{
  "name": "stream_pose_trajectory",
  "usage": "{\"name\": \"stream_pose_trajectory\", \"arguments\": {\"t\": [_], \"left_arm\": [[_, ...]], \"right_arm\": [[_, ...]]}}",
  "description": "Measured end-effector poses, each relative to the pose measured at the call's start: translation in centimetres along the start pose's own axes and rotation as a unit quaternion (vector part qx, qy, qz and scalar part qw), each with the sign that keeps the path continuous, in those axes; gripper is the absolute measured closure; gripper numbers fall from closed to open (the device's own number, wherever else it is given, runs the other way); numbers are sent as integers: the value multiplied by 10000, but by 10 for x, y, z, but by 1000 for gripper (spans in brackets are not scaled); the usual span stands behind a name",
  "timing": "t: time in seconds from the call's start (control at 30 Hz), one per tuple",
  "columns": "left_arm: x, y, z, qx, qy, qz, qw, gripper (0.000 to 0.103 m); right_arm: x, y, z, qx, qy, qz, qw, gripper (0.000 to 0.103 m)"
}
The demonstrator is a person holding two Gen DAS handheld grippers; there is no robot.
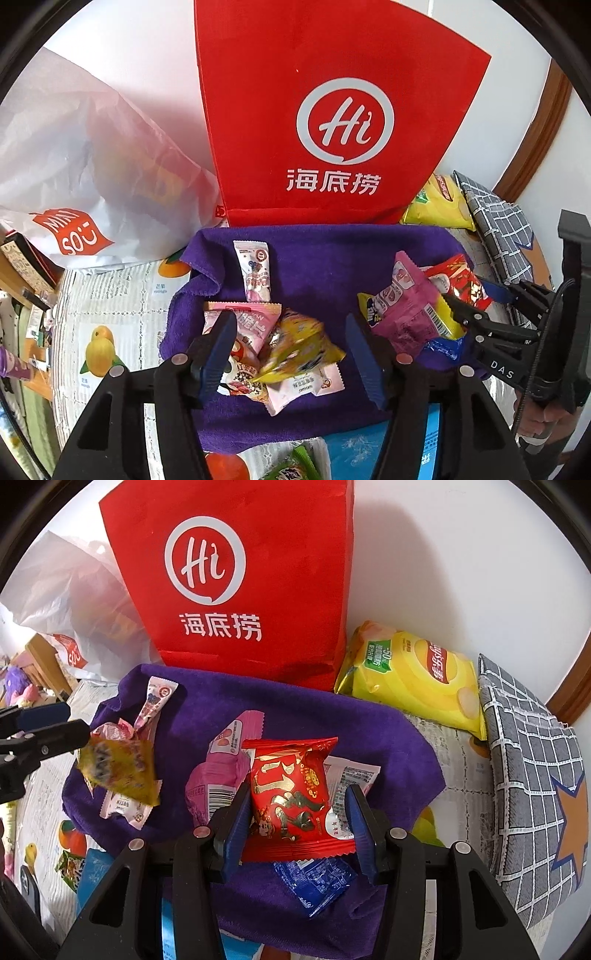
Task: Organize snacks
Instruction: 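Open both tools to release the red packet and yellow chip bag on the towel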
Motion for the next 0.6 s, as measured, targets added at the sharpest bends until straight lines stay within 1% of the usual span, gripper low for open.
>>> {"name": "stream_pose_trajectory", "arguments": {"t": [0.1,0.23,0.4,0.5,0.6], "left_arm": [[-1,0,3,16,-1,27,10000,43],[-1,1,8,73,-18,39,10000,43],[-2,3,16,165,-67,70,9998,43],[-2,4,23,247,-116,99,9996,42],[-1,5,30,312,-166,107,9993,41]], "right_arm": [[-1,0,1,-14,30,0,10000,51],[-8,-1,2,-6,86,98,9999,47],[-16,2,8,88,8,227,9997,44],[-21,6,19,254,-60,258,9993,40],[-26,12,32,436,-57,252,9987,32]]}}
Point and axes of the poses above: each gripper's, at about its wrist camera, not at the fingertips, and z roughly against the way its jaws point, x to its right, y to its top, the point moved 9 cm from there along -z, roughly the way its jaws point, and after that the axes turned 10 degrees about y, right-handed, at the moved point
